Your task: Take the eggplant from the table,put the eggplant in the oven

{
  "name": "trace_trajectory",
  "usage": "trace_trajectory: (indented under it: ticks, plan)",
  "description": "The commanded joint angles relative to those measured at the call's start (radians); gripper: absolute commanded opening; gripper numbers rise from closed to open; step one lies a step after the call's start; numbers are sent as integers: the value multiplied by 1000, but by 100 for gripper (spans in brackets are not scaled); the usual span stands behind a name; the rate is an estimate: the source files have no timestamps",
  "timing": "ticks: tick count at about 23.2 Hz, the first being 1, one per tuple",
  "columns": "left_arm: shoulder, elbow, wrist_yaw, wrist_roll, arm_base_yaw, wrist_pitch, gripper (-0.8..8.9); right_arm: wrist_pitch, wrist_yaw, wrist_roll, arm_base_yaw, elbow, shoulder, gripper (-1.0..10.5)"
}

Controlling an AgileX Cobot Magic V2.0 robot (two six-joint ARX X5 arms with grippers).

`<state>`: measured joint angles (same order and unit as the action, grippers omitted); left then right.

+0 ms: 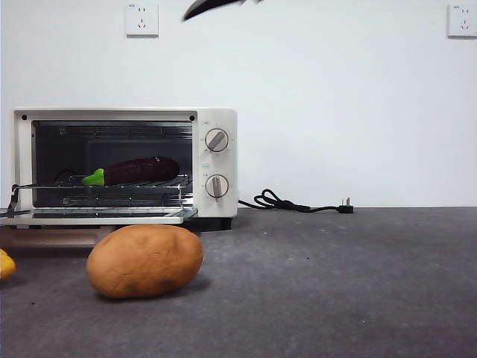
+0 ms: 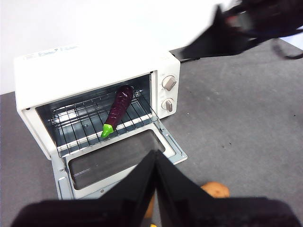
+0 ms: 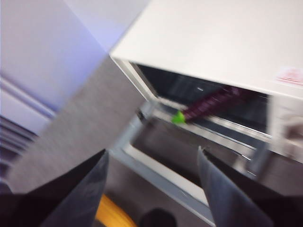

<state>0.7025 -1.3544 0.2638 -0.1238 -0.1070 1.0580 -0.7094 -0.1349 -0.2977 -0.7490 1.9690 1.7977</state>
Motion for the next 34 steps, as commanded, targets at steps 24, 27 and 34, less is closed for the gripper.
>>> trace_trajectory:
  ticks: [24, 27, 34]
  plan:
    - [-2, 3, -3, -14, -3, -3, -5, -556, 61, 259, -3, 3, -414, 148]
    - [-2, 3, -3, -14, -3, -3, -5, -594, 61, 279, -3, 3, -436, -10]
    - [1, 3, -6, -15, -3, -5, -5, -664, 56, 299, -3, 3, -462, -12]
